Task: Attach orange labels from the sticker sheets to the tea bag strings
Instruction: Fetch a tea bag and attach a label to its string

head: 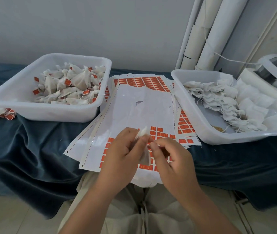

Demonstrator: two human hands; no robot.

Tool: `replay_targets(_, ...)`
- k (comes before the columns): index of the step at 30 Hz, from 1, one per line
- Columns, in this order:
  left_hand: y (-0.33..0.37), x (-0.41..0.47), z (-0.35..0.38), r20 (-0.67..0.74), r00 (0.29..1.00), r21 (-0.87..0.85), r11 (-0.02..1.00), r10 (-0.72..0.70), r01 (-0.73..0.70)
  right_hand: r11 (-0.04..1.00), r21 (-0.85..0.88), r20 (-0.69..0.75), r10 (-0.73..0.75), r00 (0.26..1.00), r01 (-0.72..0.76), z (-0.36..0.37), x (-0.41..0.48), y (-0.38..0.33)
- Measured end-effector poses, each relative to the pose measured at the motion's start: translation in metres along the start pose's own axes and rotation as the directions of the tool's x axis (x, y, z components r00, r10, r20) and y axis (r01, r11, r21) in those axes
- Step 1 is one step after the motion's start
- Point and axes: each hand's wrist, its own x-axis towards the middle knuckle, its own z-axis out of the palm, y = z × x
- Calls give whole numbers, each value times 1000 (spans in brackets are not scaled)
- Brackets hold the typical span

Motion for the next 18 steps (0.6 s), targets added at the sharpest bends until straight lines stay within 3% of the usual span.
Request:
replay_targets(4,-1,-1,-2,88,995,162,985,53,-67,950,-216,61,-217,974,226,-17,8,6)
replay_targets(8,-2,-1,-12,233,967,277,946,104,-169,895,-302,87,-318,944,330,-29,16,5)
replay_targets(14,1,-5,-17,472,875,338,895,109,-293,956,-145,102,-241,965,254,-37,20,-5)
replay_targets(18,4,-6,-15,575,809,318,879,119,-356,992,118,199,-69,978,46,-36,22,-11)
